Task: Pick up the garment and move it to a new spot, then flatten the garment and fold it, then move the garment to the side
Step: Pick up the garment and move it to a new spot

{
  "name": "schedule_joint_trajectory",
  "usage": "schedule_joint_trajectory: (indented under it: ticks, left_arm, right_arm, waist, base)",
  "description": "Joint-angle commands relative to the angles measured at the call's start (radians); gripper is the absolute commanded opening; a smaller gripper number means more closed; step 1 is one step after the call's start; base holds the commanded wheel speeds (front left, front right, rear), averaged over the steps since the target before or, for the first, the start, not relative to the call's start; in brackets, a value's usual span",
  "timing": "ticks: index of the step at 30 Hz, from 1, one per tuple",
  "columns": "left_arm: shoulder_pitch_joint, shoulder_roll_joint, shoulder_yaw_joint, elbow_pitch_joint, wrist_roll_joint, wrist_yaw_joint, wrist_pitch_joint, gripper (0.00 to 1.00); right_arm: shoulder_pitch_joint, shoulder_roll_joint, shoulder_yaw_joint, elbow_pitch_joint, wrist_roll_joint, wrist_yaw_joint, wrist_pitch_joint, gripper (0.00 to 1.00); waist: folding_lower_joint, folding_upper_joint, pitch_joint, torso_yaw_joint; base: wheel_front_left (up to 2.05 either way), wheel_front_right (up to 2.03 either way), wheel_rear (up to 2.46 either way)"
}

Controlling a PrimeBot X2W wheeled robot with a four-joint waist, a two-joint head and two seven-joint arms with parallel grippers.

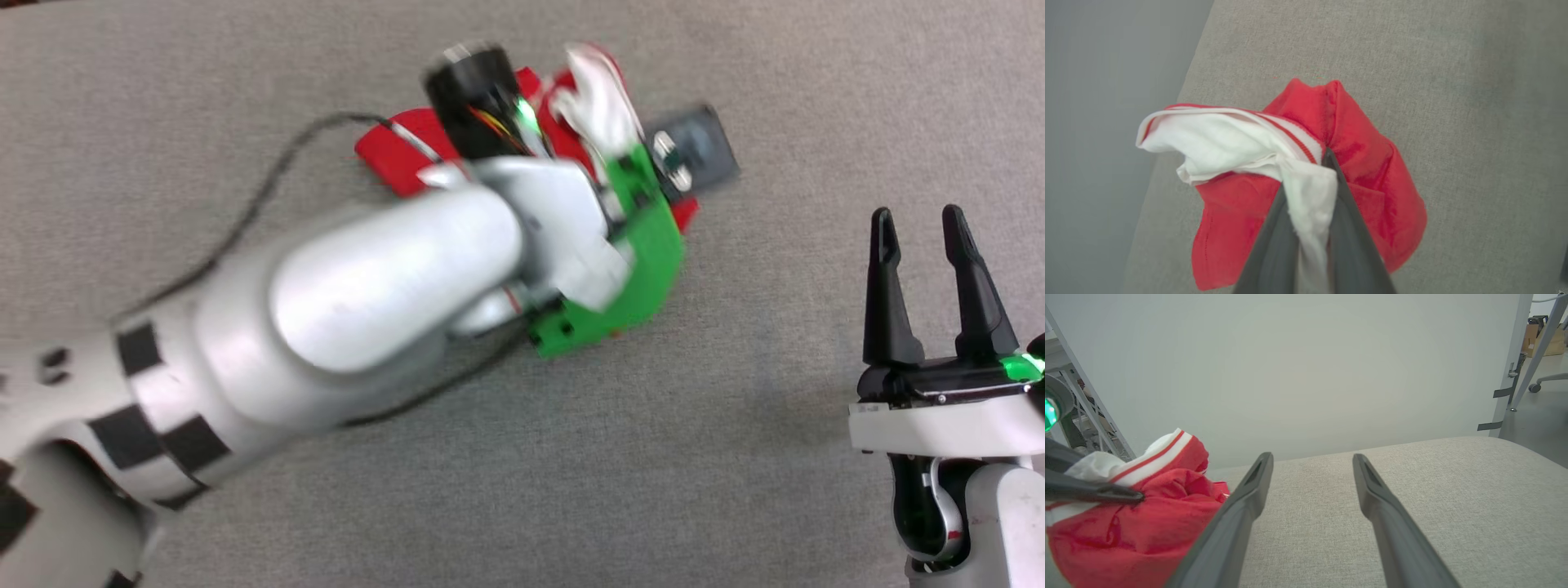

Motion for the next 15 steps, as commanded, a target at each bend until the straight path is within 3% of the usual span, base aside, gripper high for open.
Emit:
schedule_joint_trajectory:
  ticks: [1, 7, 15]
  left_arm:
    - [0.034, -0.026, 0.003, -0.012, 0.021, -0.002, 0.014, 0.0]
    - [0.158, -0.132, 0.003, -0.057, 0.08, -0.002, 0.092, 0.0]
    - [0.32, -0.144, 0.003, -0.082, 0.129, -0.002, 0.152, 0.0]
  right_arm:
    - [-0.021, -0.002, -0.004, -0.005, 0.008, -0.001, -0.005, 1.0]
    - [-0.045, -0.002, -0.01, -0.004, 0.029, -0.001, -0.005, 1.0]
    - [-0.055, -0.002, -0.018, 0.009, 0.043, -0.001, -0.005, 1.0]
  waist:
    - [0.0, 0.0065, 0.055, -0.047]
    - [0.0, 0.0065, 0.099, -0.073]
    - [0.0, 0.0065, 0.118, -0.084]
  base:
    - [0.0, 0.0, 0.0]
    - [0.0, 0.0, 0.0]
    - [0.0, 0.0, 0.0]
